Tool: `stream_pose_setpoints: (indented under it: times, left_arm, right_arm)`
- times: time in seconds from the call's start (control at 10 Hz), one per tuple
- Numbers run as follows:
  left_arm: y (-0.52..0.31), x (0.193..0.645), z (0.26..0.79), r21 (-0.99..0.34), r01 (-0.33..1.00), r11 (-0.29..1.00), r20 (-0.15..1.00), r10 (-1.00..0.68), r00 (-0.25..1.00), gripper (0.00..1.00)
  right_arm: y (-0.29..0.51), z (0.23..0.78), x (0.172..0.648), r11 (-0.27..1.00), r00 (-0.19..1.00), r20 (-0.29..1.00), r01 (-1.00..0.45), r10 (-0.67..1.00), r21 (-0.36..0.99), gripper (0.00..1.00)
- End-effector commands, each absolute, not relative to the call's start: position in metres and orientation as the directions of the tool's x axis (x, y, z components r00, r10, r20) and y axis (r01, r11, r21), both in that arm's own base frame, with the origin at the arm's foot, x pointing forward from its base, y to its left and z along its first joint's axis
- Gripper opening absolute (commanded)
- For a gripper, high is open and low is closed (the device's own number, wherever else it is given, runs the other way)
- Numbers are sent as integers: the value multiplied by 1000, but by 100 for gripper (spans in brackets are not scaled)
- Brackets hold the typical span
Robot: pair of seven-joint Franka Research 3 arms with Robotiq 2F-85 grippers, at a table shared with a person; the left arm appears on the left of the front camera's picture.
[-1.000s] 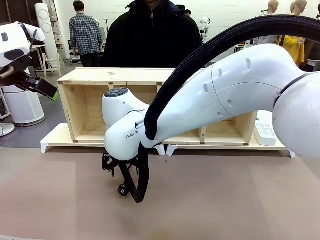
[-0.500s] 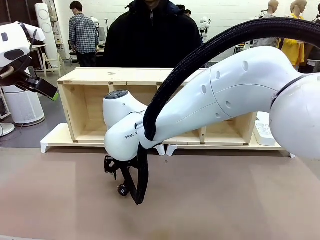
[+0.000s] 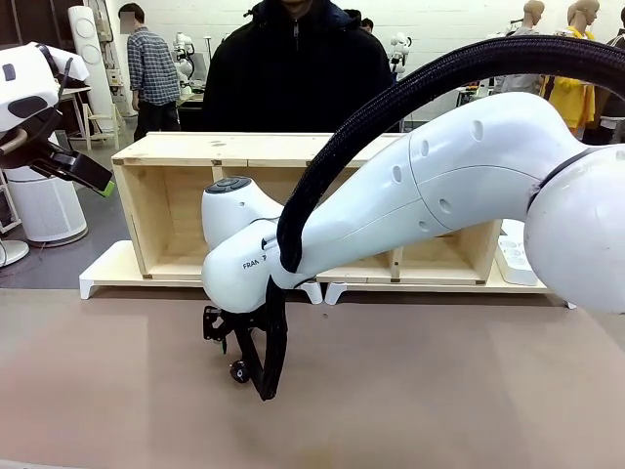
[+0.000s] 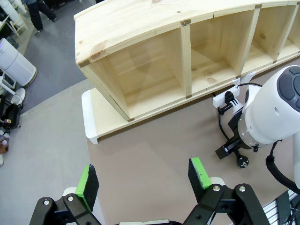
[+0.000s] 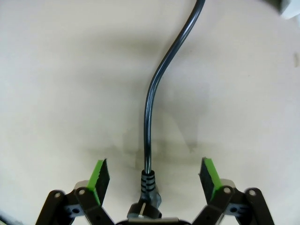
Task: Perform cable management.
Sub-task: When the cord part of the Power Cable appears at the lower middle area of the table and stops, grasp the cord part of the Power Cable.
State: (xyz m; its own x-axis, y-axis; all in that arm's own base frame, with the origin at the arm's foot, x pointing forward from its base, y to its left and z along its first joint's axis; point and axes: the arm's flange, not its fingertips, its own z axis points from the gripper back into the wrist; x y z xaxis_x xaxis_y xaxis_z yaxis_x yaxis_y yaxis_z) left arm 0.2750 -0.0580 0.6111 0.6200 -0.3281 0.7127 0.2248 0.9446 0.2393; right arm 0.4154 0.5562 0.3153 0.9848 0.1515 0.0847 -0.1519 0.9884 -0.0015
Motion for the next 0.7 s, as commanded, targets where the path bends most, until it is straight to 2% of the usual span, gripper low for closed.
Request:
stream_pose_setpoints:
  times: [0.0, 0.6]
  left_arm:
    - [-58, 277, 612, 243, 219, 945, 720, -327, 612, 100]
    - [-58, 277, 612, 243, 219, 945, 720, -327, 612, 100]
  right_arm:
    - [555, 314, 415, 989, 985, 88, -147, 148, -8, 100]
    - [555, 314, 415, 989, 985, 88, -147, 148, -8, 100]
